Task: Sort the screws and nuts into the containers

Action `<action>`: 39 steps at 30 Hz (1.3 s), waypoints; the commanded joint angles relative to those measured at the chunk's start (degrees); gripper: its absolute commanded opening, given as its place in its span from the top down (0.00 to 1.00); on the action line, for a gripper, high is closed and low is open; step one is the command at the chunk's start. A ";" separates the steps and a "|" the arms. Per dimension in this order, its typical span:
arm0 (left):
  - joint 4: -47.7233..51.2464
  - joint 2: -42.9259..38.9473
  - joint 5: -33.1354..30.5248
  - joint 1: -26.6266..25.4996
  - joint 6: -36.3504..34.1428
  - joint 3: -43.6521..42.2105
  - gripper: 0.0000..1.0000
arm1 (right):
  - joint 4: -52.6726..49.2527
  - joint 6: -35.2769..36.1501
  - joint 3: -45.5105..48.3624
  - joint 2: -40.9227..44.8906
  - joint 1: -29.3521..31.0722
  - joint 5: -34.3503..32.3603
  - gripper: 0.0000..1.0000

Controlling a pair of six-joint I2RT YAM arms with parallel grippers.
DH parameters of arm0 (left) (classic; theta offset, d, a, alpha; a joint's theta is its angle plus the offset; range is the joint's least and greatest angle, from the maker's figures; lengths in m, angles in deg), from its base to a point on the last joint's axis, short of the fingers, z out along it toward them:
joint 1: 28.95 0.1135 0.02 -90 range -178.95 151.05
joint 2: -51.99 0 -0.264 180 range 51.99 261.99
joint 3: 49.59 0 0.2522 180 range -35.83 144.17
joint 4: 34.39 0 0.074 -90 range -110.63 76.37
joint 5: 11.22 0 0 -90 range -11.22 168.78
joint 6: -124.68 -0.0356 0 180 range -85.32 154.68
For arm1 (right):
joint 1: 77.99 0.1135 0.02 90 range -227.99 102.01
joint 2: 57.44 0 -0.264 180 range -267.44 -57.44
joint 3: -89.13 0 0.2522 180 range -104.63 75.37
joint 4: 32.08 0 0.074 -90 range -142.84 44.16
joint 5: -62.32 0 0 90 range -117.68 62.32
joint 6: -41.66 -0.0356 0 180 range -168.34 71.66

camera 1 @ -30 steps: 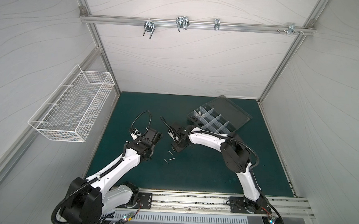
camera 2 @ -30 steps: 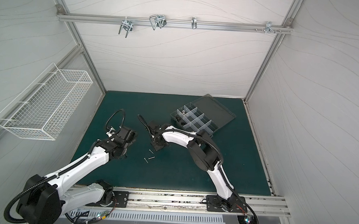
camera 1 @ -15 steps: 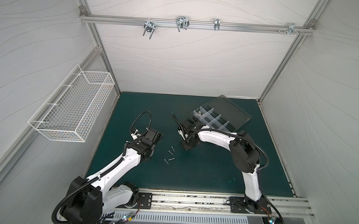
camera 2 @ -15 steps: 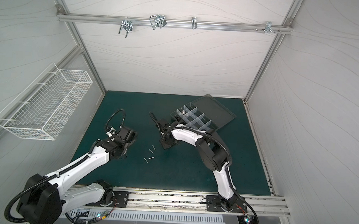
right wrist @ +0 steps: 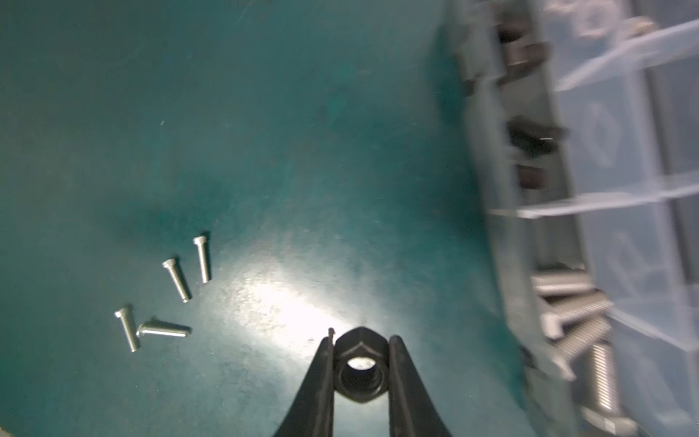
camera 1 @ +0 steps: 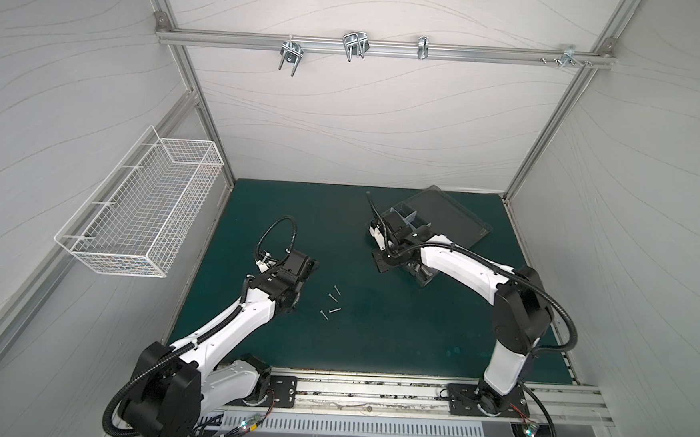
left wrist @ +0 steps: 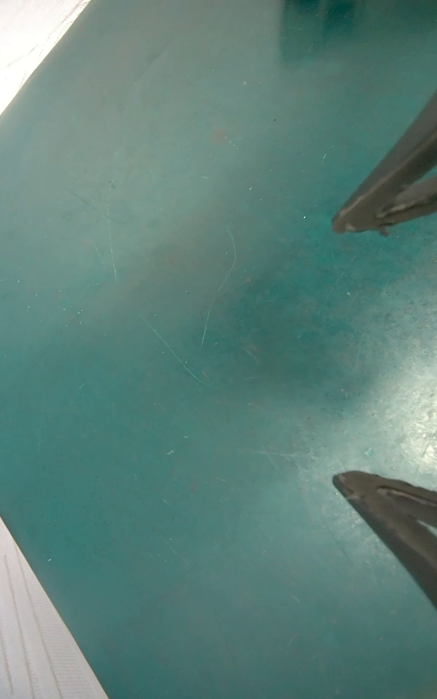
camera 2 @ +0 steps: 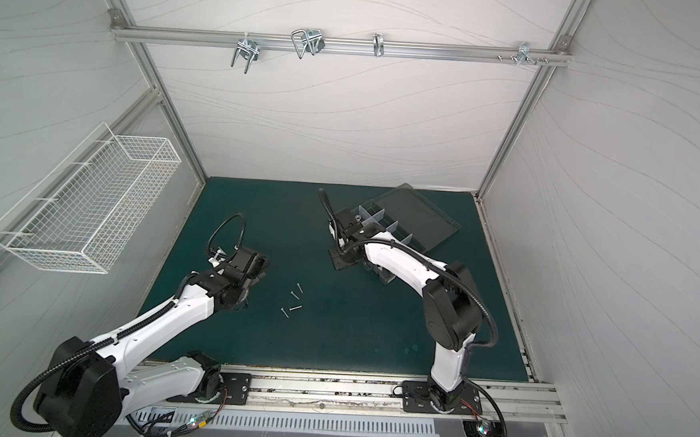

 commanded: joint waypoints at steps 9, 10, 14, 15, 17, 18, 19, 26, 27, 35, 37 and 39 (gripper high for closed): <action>-0.52 1.15 -0.09 0.37 -0.69 1.18 0.01 | -0.80 -1.39 7.76 10.30 -14.15 -2.99 0.95; -0.69 1.28 -0.04 0.31 -0.90 1.26 0.01 | -0.81 -1.67 8.30 10.52 -15.71 -2.54 0.95; -0.82 1.73 0.12 0.36 -1.28 1.45 0.01 | -0.67 -2.73 9.81 10.11 -19.86 -1.96 0.95; -0.89 1.72 0.17 0.37 -1.33 1.46 0.01 | -0.52 -2.93 10.26 9.72 -20.65 -1.89 0.95; -0.83 1.71 0.17 0.33 -1.47 1.40 0.01 | -0.29 -3.19 10.81 8.89 -21.87 -2.30 0.95; -0.82 1.69 0.18 0.37 -1.54 1.34 0.01 | -0.05 -3.37 11.02 8.35 -22.42 -2.27 0.95; -0.86 1.69 0.14 0.37 -1.61 1.46 0.01 | 0.05 -3.47 11.23 7.84 -22.89 -2.30 0.95; -0.78 1.65 0.14 0.37 -1.73 1.35 0.01 | 1.78 -3.43 11.80 4.06 -24.20 -2.25 0.88; -0.74 1.63 0.24 0.37 -1.72 1.43 0.01 | 1.95 -3.31 11.81 3.61 -24.20 -2.72 0.86; -0.81 1.65 0.26 0.30 -1.86 1.17 0.01 | 3.22 -2.89 11.66 1.31 -24.69 -3.36 0.74; -0.92 1.74 0.31 0.37 -1.87 1.18 0.01 | 3.06 -2.85 11.33 0.71 -24.71 -3.53 0.66; -0.88 1.73 0.27 0.37 -1.91 1.21 0.01 | 2.75 -2.79 11.27 0.72 -24.76 -3.47 0.57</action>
